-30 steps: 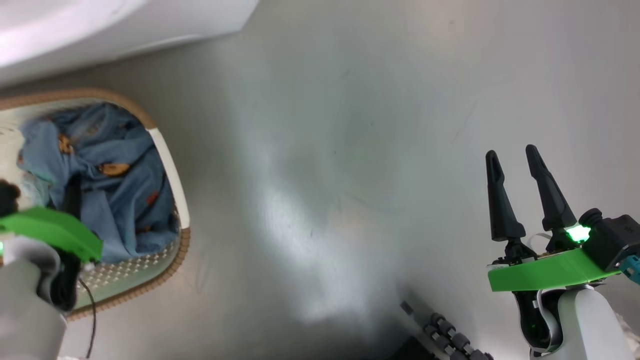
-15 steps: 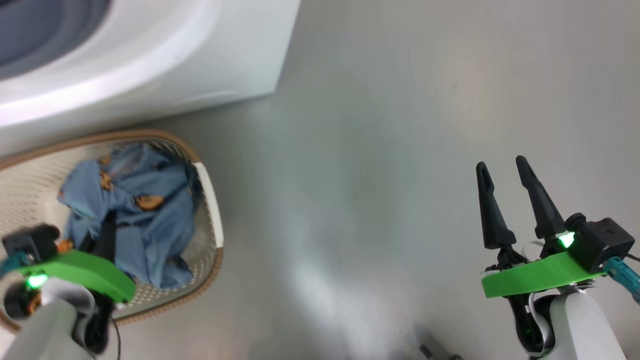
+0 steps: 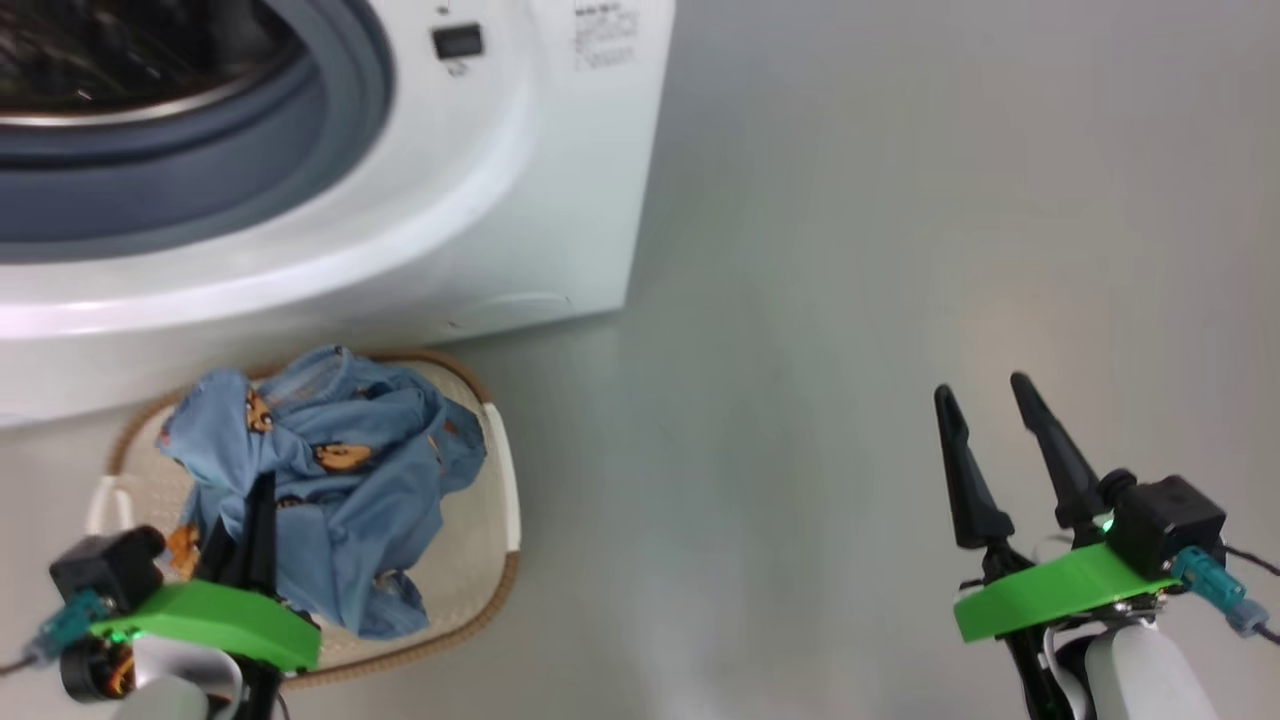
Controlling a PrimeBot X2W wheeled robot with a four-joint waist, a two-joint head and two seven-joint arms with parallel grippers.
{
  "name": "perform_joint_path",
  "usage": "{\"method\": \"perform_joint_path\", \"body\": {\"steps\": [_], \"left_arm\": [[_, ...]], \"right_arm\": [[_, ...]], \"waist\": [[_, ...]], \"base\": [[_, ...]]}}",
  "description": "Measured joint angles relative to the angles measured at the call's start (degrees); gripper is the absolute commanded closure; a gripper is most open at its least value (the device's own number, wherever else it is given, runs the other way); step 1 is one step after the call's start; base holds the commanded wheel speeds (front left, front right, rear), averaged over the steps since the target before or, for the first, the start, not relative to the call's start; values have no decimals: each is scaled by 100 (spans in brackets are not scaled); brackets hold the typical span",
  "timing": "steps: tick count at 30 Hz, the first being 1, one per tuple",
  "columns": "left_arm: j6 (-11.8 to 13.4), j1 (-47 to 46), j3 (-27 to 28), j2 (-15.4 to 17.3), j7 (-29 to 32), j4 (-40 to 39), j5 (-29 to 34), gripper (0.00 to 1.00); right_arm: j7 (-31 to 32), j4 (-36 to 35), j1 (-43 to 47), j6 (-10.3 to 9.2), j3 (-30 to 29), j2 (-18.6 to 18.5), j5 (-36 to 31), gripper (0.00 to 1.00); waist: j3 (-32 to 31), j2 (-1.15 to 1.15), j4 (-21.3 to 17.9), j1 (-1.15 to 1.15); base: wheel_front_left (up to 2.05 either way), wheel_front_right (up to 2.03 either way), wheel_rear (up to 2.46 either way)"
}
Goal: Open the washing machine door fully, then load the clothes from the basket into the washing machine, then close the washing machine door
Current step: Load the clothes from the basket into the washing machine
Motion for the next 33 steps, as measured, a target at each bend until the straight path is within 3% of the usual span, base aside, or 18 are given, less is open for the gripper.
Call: {"method": "perform_joint_path", "body": {"steps": [8,33], "left_arm": [[0,568,500,-341,0,-605,471,100],[0,2011,1460,-750,0,-2457,1956,100]], "right_arm": [[0,167,110,0,3,-8,-65,0],[0,443,709,0,11,-10,-34,0]], "waist": [[-627,0,262,0],[-2140,0,564,0]], "base": [[0,0,0],[0,0,0]]}}
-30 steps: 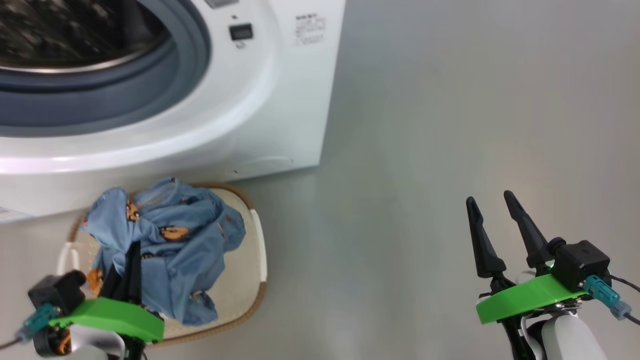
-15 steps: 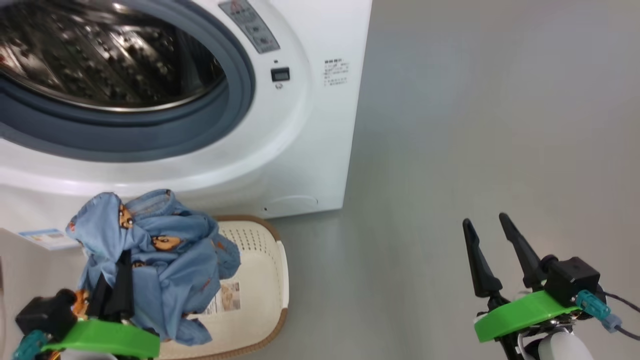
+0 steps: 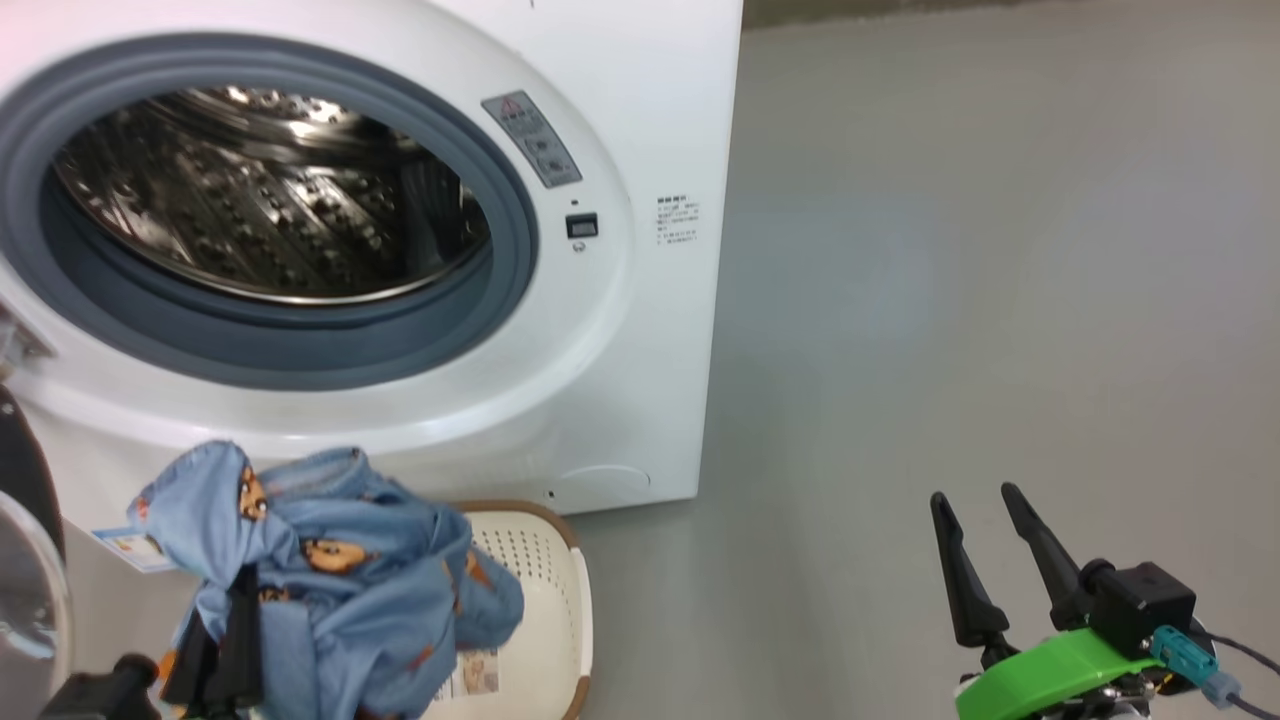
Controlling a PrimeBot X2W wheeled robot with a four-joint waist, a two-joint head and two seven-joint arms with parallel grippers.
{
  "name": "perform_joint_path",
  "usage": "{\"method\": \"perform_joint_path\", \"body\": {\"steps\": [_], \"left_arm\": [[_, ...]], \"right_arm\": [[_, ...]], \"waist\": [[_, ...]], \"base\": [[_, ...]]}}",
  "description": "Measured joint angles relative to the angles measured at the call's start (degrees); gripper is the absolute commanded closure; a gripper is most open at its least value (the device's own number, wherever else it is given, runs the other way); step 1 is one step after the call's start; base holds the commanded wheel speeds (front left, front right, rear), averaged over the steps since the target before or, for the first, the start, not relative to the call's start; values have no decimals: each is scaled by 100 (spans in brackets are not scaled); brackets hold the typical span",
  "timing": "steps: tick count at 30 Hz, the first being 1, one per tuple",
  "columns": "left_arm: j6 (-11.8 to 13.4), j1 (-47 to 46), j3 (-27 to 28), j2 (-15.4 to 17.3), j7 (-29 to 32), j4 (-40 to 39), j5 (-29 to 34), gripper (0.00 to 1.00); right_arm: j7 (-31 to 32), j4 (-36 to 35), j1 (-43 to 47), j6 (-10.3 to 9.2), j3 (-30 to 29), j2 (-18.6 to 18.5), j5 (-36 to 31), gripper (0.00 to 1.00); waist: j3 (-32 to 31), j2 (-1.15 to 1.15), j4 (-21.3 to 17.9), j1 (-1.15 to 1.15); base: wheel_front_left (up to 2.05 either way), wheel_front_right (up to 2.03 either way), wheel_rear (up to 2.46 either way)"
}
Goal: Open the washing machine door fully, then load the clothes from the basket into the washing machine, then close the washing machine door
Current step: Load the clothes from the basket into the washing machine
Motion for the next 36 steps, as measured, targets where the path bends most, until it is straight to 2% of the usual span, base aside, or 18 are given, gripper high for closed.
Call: {"method": "perform_joint_path", "body": {"steps": [7,25,36], "left_arm": [[3,362,124,-99,0,-220,302,100],[2,447,125,-220,0,-110,353,100],[1,-676,125,-89,0,201,337,100]], "right_arm": [[0,-16,95,0,-20,1,14,0],[0,-23,277,0,-35,2,25,0],[0,-60,219,0,9,3,25,0]], "waist": [[-258,0,63,0],[-299,0,82,0],[121,0,-8,0]], "base": [[0,0,0],[0,0,0],[0,0,0]]}}
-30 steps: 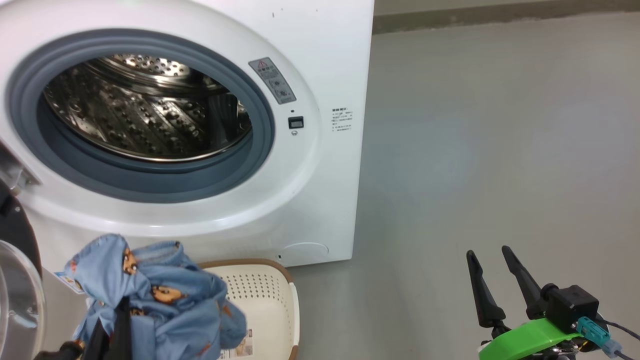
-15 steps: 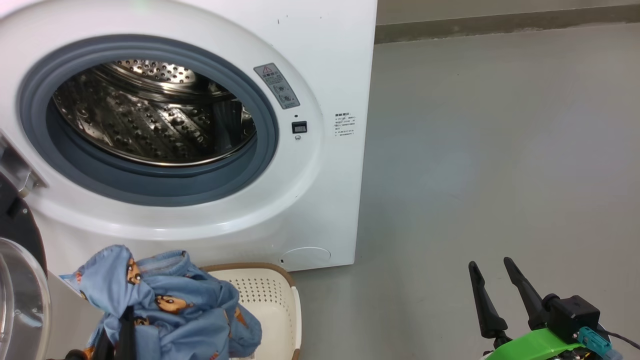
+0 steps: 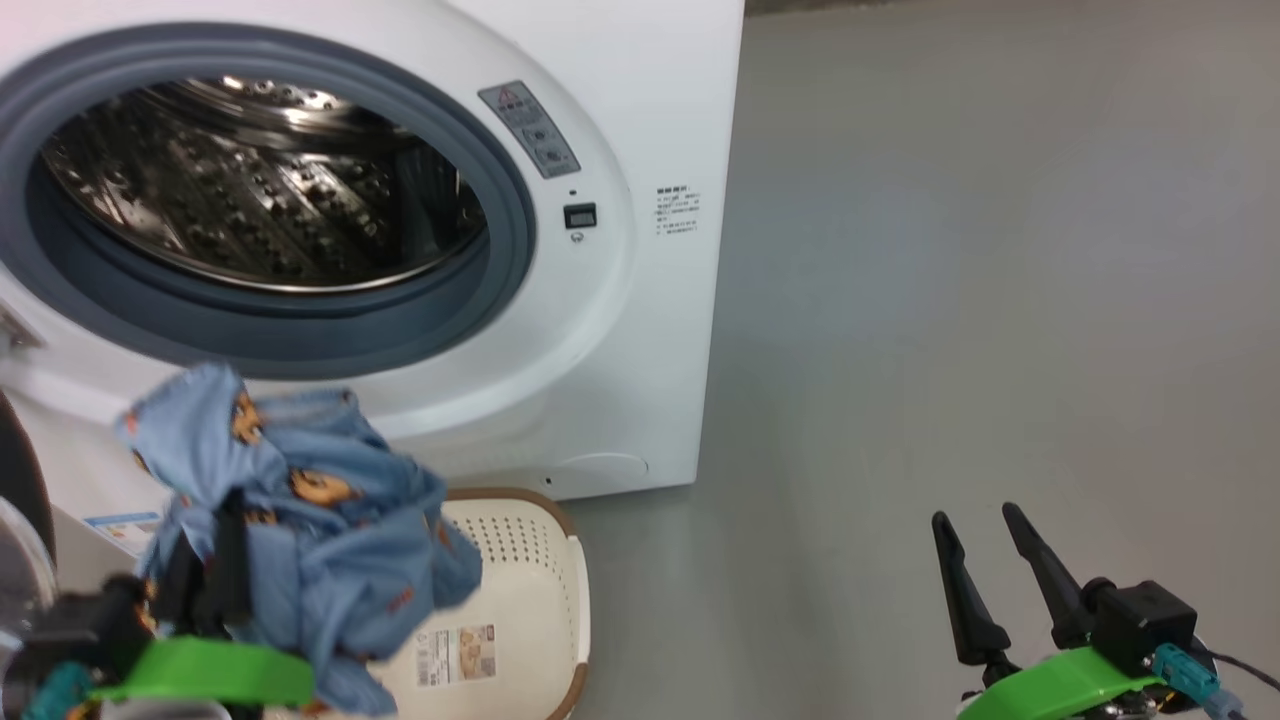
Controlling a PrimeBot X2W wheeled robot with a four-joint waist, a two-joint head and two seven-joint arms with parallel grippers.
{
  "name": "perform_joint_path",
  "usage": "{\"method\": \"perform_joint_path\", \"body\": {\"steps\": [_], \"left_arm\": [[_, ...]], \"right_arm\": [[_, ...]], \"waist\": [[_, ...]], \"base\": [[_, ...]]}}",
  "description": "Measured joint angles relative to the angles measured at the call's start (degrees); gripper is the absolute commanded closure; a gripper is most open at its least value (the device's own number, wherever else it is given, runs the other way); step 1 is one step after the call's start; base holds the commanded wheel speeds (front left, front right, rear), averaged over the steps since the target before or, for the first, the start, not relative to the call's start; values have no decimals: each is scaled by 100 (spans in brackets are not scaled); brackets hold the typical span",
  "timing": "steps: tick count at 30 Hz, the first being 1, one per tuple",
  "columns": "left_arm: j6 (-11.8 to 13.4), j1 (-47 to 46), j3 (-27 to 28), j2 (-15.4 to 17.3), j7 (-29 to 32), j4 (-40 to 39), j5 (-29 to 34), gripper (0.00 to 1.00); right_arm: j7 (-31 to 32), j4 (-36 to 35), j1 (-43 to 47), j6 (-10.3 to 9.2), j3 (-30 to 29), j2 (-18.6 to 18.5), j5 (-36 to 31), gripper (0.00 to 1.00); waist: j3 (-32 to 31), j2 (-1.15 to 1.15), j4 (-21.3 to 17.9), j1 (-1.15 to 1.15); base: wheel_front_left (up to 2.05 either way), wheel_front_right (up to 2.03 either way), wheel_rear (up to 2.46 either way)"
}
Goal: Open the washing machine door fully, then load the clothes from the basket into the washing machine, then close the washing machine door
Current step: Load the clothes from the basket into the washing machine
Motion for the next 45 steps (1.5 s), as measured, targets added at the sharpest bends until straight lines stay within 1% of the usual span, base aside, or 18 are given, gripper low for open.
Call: {"method": "perform_joint_path", "body": {"steps": [4,10,11,17,22,25,30,34,39,43,45], "left_arm": [[0,-451,64,127,0,158,0,100],[0,-1523,121,339,-1,380,0,100],[0,-1844,131,393,-1,443,0,100],[0,-2630,185,459,-24,699,0,100],[0,-3168,127,587,-25,1214,-19,100],[0,-3587,36,693,-25,1613,-208,100],[0,-4410,-294,937,19,2190,-509,100],[0,-5042,-721,1111,354,2590,-860,100],[0,-5609,-1198,1336,623,2998,-1134,100],[-1,-5985,-1713,1457,795,3175,-1423,100],[0,-6161,-1874,1548,889,3281,-1628,100]], "right_arm": [[0,-35,-110,0,0,0,-3,0],[0,-142,-335,0,10,-2,-13,0],[0,-165,-419,0,43,-2,-13,0],[0,-209,-651,0,129,-3,-8,0],[0,-268,-794,0,125,-5,96,0],[0,-308,-872,0,126,-5,130,0],[0,-389,-1024,0,138,-7,152,0],[0,-475,-1139,0,155,-9,152,0],[0,-534,-1274,0,191,-11,152,0],[0,-544,-1344,0,247,-13,152,0],[-1,-573,-1412,0,298,-14,152,0]], "waist": [[172,0,-31,0],[563,0,-87,0],[696,0,-106,0],[1114,0,-181,0],[1498,0,-253,0],[1748,0,-294,0],[2182,0,-349,0],[2524,0,-372,0],[2923,0,-382,0],[3206,0,-389,0],[3333,0,-400,0]], "base": [[0,0,0],[0,0,0],[0,0,0],[0,0,0],[0,0,0],[0,0,0],[0,0,0],[0,0,0],[0,0,0],[0,0,0],[0,0,0]]}}
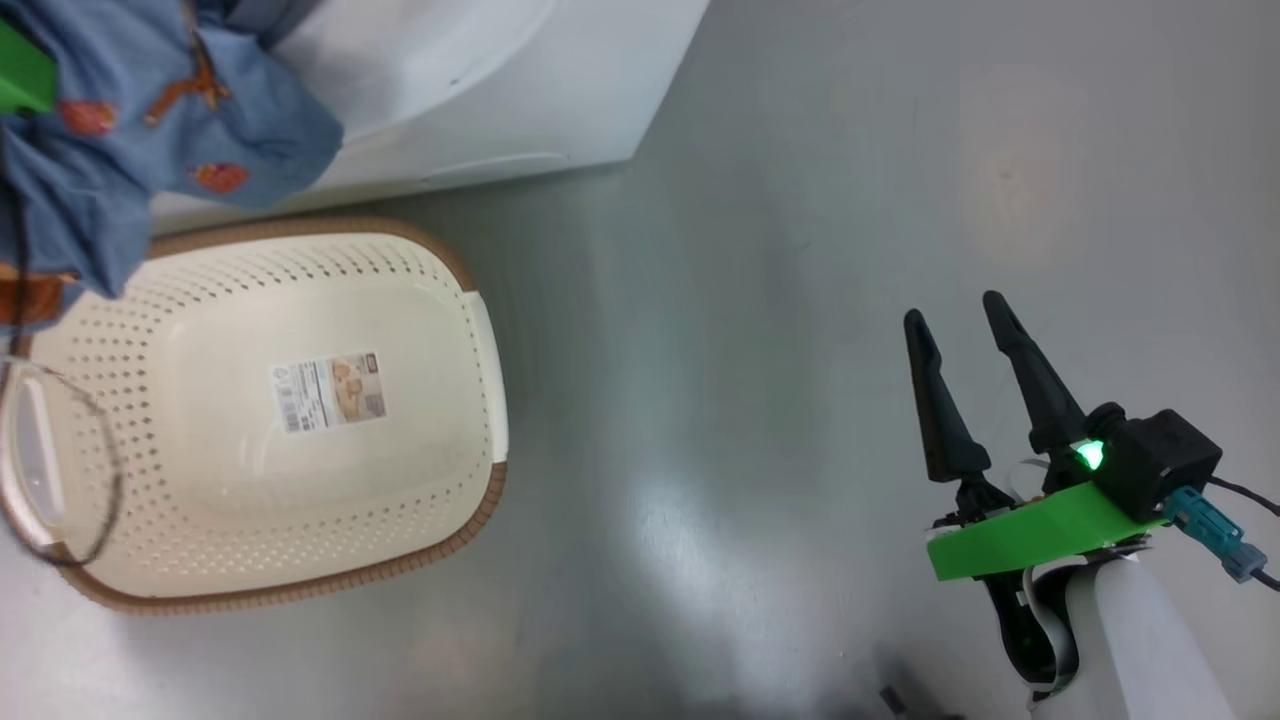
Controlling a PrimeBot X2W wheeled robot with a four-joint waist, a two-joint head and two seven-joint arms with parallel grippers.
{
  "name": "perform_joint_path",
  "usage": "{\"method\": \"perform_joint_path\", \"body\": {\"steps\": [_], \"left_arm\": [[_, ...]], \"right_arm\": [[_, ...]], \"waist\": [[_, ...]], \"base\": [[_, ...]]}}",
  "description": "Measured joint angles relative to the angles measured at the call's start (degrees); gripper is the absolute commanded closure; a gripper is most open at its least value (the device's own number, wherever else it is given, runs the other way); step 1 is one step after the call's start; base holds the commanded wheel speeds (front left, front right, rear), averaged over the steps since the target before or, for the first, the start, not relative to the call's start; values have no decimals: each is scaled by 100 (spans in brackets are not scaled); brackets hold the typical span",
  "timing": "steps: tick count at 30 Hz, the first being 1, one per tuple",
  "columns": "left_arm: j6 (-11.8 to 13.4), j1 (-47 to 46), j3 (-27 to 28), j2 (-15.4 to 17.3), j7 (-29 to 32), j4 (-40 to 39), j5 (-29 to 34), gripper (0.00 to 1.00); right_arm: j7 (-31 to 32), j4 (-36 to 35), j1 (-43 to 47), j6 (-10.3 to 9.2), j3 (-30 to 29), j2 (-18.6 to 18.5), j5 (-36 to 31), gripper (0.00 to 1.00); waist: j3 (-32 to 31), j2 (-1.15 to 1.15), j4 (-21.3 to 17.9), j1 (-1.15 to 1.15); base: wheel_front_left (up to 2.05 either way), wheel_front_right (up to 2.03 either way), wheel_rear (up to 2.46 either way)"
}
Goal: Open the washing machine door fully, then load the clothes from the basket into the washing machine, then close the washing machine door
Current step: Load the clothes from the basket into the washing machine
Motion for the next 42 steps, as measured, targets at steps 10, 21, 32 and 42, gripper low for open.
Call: {"method": "perform_joint_path", "body": {"steps": [10,21,32,42], "left_arm": [[0,-837,-580,407,-48,433,-526,100],[0,-1316,-113,478,-918,55,-52,100],[0,-668,211,292,-932,-234,45,0],[-1,-387,343,44,-932,-178,102,0]], "right_arm": [[0,-37,-46,0,68,0,0,0],[0,-49,-49,0,182,-1,76,0],[0,38,-63,0,165,-2,98,0],[0,133,-170,0,88,-4,97,0]], "waist": [[398,0,-158,0],[496,0,-260,0],[339,0,-186,0],[108,0,-49,0]], "base": [[0,0,0],[0,0,0],[0,0,0],[0,0,0]]}}
